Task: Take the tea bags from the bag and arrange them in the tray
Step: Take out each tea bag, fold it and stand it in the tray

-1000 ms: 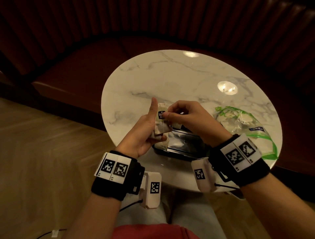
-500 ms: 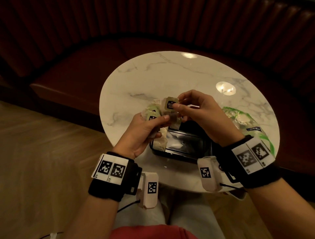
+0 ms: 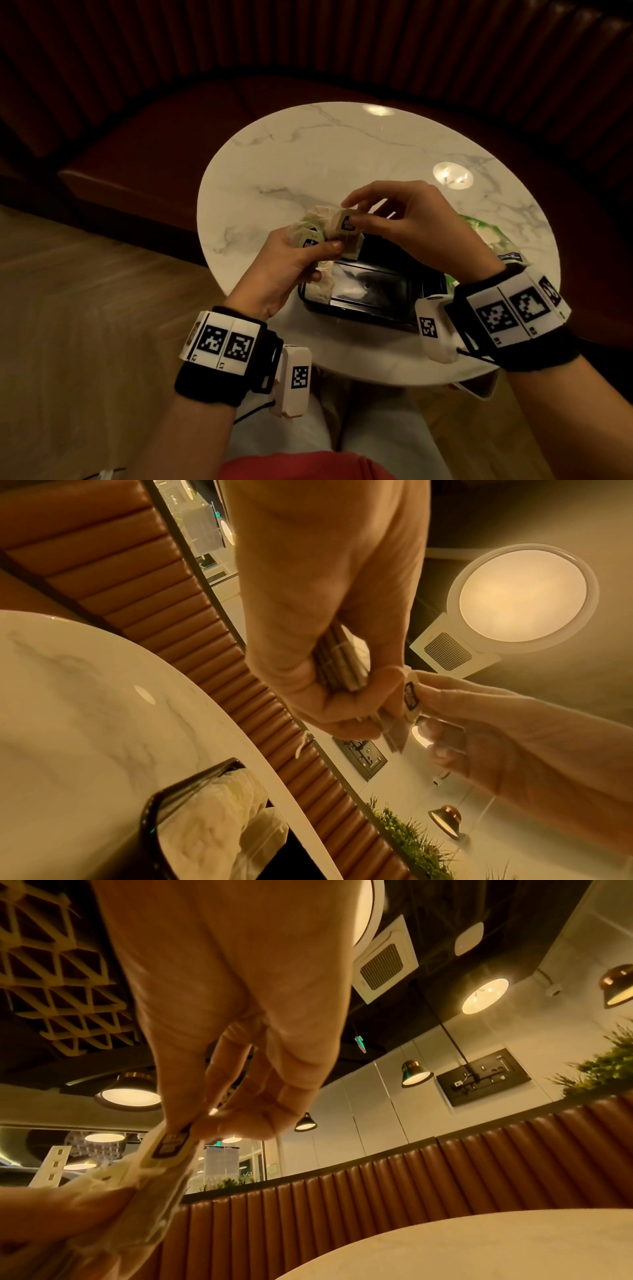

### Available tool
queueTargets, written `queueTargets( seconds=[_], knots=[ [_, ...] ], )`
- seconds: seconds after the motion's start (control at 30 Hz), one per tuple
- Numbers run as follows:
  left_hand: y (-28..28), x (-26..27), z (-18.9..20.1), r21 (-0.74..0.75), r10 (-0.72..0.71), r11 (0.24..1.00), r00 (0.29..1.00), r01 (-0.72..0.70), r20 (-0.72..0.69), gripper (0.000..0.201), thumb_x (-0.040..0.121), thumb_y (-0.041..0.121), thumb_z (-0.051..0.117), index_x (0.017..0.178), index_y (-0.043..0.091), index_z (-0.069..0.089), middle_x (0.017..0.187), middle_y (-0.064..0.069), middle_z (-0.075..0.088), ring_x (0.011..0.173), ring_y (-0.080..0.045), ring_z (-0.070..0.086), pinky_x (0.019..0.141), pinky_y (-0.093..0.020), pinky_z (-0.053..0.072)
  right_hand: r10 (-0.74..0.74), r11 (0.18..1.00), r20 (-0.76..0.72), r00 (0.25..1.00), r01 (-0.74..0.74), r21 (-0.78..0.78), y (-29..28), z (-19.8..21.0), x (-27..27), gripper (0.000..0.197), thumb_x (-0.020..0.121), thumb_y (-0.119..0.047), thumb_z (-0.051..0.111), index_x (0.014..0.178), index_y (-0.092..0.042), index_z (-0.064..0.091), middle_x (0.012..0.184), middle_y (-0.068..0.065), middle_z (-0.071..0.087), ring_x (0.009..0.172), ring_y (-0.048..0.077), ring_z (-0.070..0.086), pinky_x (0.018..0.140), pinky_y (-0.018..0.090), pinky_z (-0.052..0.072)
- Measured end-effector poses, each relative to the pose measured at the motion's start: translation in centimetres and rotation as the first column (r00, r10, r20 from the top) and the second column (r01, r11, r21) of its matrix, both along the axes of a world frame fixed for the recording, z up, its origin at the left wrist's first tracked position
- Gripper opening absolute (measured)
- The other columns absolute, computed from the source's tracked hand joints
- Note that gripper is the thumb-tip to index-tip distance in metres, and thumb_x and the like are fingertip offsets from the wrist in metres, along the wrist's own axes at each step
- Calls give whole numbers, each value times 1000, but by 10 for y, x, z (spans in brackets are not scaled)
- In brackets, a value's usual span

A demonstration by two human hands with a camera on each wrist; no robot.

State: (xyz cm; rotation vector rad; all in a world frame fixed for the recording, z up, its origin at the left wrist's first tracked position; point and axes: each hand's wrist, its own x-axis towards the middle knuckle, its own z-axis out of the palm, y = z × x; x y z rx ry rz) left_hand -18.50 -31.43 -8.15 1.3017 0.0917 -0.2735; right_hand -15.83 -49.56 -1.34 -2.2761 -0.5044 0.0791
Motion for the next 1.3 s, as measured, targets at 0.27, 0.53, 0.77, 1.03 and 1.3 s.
queueTargets(
  seconds=[0.27,0.53,0.77,1.03,1.3],
  knots=[
    [0,1,-1,-12,33,999,998,-34,-47,9,85,12,70,91,18,67,76,4,72,73,-10,68,55,-20,46,36,995,2,999,-36,-97,-7,7,3,10,86,-23,72,94,-28,72,88,-14,71,81,0,64,70,8,48],
    [5,4,-6,-77,193,975,964,-210,-185,14,89,20,68,92,7,67,70,-1,68,64,-7,67,47,-15,49,-84,983,-44,995,76,-169,-23,-18,28,12,86,-20,72,98,-21,75,85,-12,70,80,-3,64,67,3,44],
    [7,4,-3,-148,242,949,945,-277,-219,14,91,26,66,90,13,63,69,-1,67,62,-8,67,49,-18,51,-91,927,-82,993,54,-372,-17,-52,55,10,85,-13,71,93,-15,77,81,0,69,68,3,57,59,2,37],
    [10,4,-2,-142,226,954,945,-263,-236,14,91,27,66,92,13,63,71,-2,67,59,-8,66,47,-18,51,-71,849,-158,985,-23,-528,2,-80,75,13,85,-10,70,97,-9,75,87,3,65,79,13,58,61,13,41],
    [12,1,-1,-104,176,972,950,-209,-259,18,91,30,66,95,13,64,75,-4,65,57,-7,66,42,-17,47,-137,830,-139,981,37,-556,8,-89,83,8,78,-8,76,81,-12,71,96,10,67,87,25,64,77,34,54]
  ],
)
